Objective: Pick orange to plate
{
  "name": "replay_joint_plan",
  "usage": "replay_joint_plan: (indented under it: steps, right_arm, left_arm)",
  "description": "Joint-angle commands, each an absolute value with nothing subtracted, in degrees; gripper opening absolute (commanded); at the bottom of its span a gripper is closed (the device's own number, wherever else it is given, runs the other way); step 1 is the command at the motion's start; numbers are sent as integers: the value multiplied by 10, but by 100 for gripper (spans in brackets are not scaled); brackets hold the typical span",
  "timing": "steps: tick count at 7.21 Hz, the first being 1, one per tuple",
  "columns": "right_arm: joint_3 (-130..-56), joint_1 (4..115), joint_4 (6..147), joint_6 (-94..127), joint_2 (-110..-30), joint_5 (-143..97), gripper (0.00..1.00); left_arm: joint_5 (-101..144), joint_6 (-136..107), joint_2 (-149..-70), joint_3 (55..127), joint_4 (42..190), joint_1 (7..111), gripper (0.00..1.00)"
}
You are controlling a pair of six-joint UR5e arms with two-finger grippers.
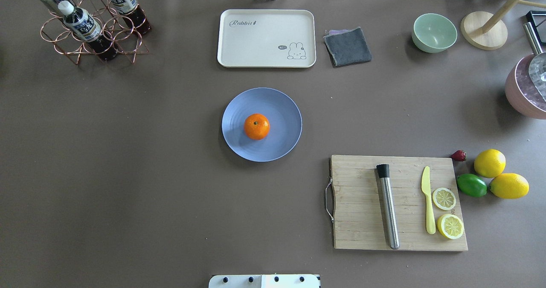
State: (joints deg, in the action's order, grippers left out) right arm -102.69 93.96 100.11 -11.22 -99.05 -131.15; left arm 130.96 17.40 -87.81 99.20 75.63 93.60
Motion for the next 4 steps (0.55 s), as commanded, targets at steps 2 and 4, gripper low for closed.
replay_joint_plan:
  steps: [2, 4]
  right_arm:
    - [-1028, 940, 1001, -113, -991, -1312, 100]
    - [-1028, 940, 1001, -113, -991, -1312, 100]
  left_arm:
    - [1310, 172, -878, 990, 756, 936, 98]
    - [1310, 171, -878, 987, 758, 936, 98]
